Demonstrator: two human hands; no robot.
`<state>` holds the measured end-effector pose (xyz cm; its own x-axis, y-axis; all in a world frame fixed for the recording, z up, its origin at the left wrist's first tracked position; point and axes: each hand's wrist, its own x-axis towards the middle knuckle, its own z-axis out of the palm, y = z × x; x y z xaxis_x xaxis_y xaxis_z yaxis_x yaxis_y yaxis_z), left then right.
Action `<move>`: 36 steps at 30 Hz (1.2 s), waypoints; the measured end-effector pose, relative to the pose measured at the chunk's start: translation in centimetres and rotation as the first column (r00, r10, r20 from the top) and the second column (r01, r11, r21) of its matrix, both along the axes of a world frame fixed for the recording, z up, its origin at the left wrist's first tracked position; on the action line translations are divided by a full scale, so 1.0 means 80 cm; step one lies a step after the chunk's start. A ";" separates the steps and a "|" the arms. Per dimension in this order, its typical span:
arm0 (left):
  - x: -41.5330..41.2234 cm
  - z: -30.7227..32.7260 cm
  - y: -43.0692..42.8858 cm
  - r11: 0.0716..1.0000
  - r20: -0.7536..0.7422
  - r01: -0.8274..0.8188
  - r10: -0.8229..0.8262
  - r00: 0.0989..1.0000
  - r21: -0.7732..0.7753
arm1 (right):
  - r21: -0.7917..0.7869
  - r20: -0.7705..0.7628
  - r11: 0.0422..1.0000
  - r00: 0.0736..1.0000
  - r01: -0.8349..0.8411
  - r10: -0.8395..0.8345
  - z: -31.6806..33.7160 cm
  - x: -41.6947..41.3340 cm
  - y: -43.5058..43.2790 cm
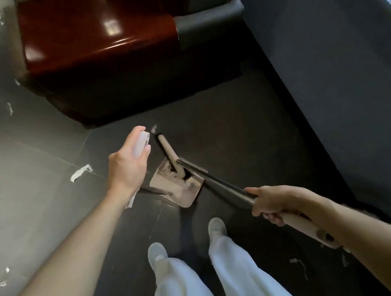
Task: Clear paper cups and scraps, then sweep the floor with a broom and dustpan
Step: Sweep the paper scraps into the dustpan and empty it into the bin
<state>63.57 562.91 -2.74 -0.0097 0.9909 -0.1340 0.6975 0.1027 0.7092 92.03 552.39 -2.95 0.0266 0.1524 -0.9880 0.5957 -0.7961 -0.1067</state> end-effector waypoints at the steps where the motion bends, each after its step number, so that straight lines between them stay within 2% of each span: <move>1: -0.005 0.001 -0.005 1.000 -0.010 -0.016 0.016 1.000 -0.008 | 0.004 -0.007 1.000 1.000 -0.026 0.026 0.006 0.003 0.002; 6: -0.023 0.010 -0.047 0.992 -0.020 -0.128 0.128 0.992 0.008 | 0.101 -0.009 0.980 0.985 -0.172 0.174 0.028 0.014 0.031; 10: -0.043 0.017 -0.091 0.968 -0.026 -0.251 0.251 0.968 0.001 | 0.190 0.102 0.918 0.937 -0.348 0.334 0.024 -0.001 0.095; 15: -0.069 0.021 -0.132 0.888 -0.017 -0.459 0.460 0.888 0.034 | 0.256 0.292 0.745 0.783 -0.617 0.548 0.006 -0.047 0.176; 19: -0.086 0.013 -0.148 0.817 -0.039 -0.576 0.576 0.817 0.000 | 0.254 0.429 0.542 0.596 -0.801 0.679 -0.013 -0.080 0.205; 21: -0.092 0.007 -0.155 0.791 -0.058 -0.611 0.611 0.790 0.012 | 0.241 0.421 0.510 0.563 -0.825 0.711 -0.028 -0.093 0.214; 24: -0.096 -0.002 -0.158 0.750 -0.046 -0.660 0.661 0.749 0.032 | 0.222 0.351 0.515 0.560 -0.828 0.750 -0.051 -0.110 0.221; 28: -0.105 -0.006 -0.148 0.709 -0.027 -0.703 0.705 0.709 0.050 | 0.210 0.275 0.449 0.493 -0.868 0.825 -0.065 -0.132 0.199; 31: -0.102 -0.004 -0.137 0.695 0.010 -0.715 0.717 0.697 0.077 | 0.194 0.207 0.491 0.525 -0.849 0.825 -0.060 -0.138 0.165; 34: -0.101 -0.002 -0.129 0.692 0.054 -0.718 0.716 0.696 0.078 | 0.115 0.051 0.649 0.656 -0.753 0.753 -0.037 -0.129 0.139; 36: -0.104 -0.001 -0.129 0.699 0.061 -0.710 0.708 0.704 0.090 | 0.079 -0.033 0.719 0.719 -0.691 0.695 -0.016 -0.119 0.130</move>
<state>55.25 552.63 -2.78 -0.7130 0.6997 -0.0448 0.4329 0.4897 0.7569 82.51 562.79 -4.21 -0.1640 0.1616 -0.9731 0.9697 -0.1547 -0.1891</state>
